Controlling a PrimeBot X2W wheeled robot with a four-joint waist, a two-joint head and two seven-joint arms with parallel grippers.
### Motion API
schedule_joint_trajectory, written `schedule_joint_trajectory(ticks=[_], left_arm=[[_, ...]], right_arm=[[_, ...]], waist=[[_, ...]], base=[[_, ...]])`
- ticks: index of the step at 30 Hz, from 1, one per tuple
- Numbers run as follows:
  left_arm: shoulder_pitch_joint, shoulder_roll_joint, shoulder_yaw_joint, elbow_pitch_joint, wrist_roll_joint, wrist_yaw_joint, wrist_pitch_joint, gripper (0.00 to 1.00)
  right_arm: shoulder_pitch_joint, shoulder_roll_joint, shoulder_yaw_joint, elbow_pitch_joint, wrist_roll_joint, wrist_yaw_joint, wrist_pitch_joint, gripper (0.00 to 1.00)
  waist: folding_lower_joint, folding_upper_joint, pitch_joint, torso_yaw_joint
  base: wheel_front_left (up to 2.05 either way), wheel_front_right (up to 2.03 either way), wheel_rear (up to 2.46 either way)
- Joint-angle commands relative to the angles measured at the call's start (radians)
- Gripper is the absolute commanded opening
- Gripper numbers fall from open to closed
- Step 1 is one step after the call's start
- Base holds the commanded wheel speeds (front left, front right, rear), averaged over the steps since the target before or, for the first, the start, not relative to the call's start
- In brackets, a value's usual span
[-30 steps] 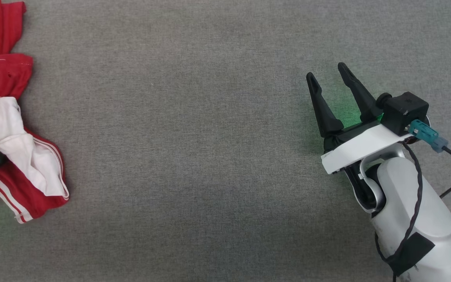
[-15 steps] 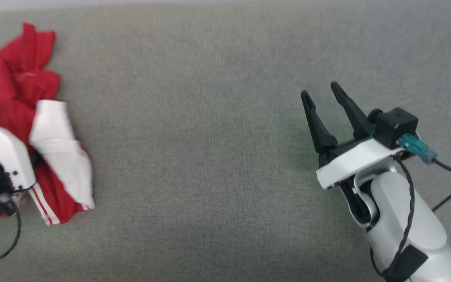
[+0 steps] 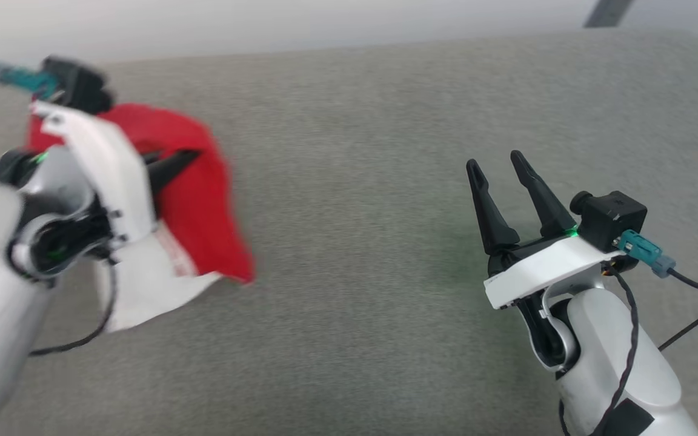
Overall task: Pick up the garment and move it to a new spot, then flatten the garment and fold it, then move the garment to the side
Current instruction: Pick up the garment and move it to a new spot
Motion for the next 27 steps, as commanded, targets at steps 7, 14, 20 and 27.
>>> schedule_joint_trajectory(ticks=[7,14,20,27], left_arm=[[-0.160,-0.116,-0.109,-0.073,0.012,-0.002,-0.003,0.00],[-0.313,-0.235,-0.200,0.008,0.008,-0.002,-0.086,0.00],[-0.341,-0.224,-0.296,0.112,-0.002,-0.002,-0.086,0.00],[-0.375,-0.174,-0.474,0.268,0.033,-0.002,-0.069,0.00]], right_arm=[[0.018,0.031,-0.028,-0.029,0.023,0.000,-0.005,1.00],[0.024,0.049,-0.048,-0.050,0.044,0.000,-0.005,1.00],[0.028,0.054,-0.055,-0.060,0.061,0.001,-0.005,1.00],[0.025,0.055,-0.036,-0.086,0.130,0.001,-0.005,1.00]], waist=[[0.0000,0.0000,0.056,-0.143],[0.0000,0.0000,0.095,-0.245],[0.0000,0.0000,0.119,-0.299],[0.0000,0.0000,0.165,-0.367]], base=[[0.00,0.00,0.00],[0.00,0.00,0.00],[0.00,0.00,0.00],[0.00,0.00,0.00]])
